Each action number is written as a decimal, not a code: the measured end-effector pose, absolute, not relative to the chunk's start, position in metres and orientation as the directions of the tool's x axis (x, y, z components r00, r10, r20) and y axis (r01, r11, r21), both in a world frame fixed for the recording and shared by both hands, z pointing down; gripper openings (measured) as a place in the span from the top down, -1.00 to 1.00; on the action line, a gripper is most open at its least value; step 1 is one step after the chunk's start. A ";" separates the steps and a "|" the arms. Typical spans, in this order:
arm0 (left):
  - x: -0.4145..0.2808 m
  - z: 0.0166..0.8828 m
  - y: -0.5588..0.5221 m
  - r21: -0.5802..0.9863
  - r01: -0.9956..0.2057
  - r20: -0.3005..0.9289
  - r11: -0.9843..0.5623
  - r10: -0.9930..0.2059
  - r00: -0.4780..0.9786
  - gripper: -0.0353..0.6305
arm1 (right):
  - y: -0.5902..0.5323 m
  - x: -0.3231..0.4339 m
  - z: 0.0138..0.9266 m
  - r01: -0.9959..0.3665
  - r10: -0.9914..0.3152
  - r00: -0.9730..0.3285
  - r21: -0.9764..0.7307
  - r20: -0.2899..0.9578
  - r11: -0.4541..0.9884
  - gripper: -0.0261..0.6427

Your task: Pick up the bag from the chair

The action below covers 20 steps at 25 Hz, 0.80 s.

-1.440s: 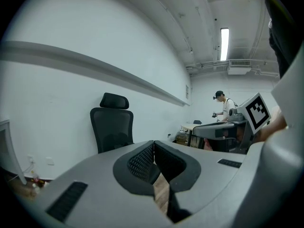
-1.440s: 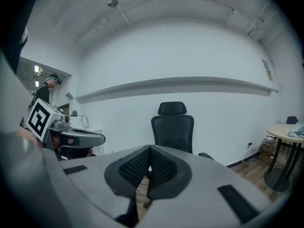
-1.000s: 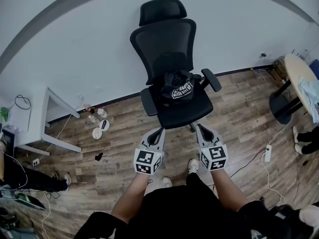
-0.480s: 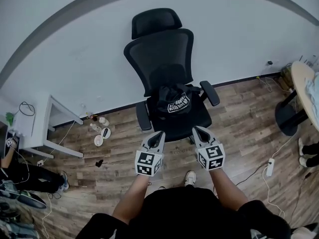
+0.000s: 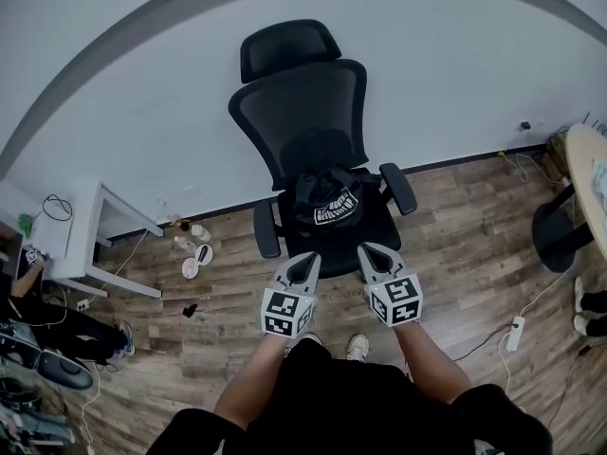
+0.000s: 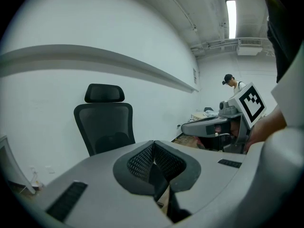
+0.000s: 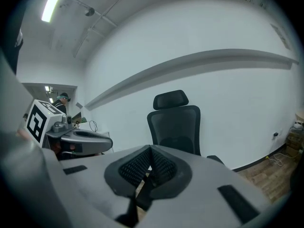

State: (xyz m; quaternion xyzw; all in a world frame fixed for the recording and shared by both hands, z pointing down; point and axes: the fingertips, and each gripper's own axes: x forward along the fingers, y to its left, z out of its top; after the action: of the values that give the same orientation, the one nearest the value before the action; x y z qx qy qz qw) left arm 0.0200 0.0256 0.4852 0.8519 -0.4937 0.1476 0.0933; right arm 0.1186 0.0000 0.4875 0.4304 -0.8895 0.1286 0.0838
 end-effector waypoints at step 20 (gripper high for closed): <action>-0.045 0.509 -0.104 0.064 -0.898 0.367 -0.435 -0.826 0.427 0.82 | -0.140 0.069 0.511 -0.772 -0.709 -0.624 -0.121 0.329 0.623 0.86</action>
State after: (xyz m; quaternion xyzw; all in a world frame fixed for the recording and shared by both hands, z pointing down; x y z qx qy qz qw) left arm -0.0448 -0.1044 0.5087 0.8352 -0.5162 0.1420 0.1259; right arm 0.0689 -0.1404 0.5106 0.4151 -0.8921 0.1264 0.1255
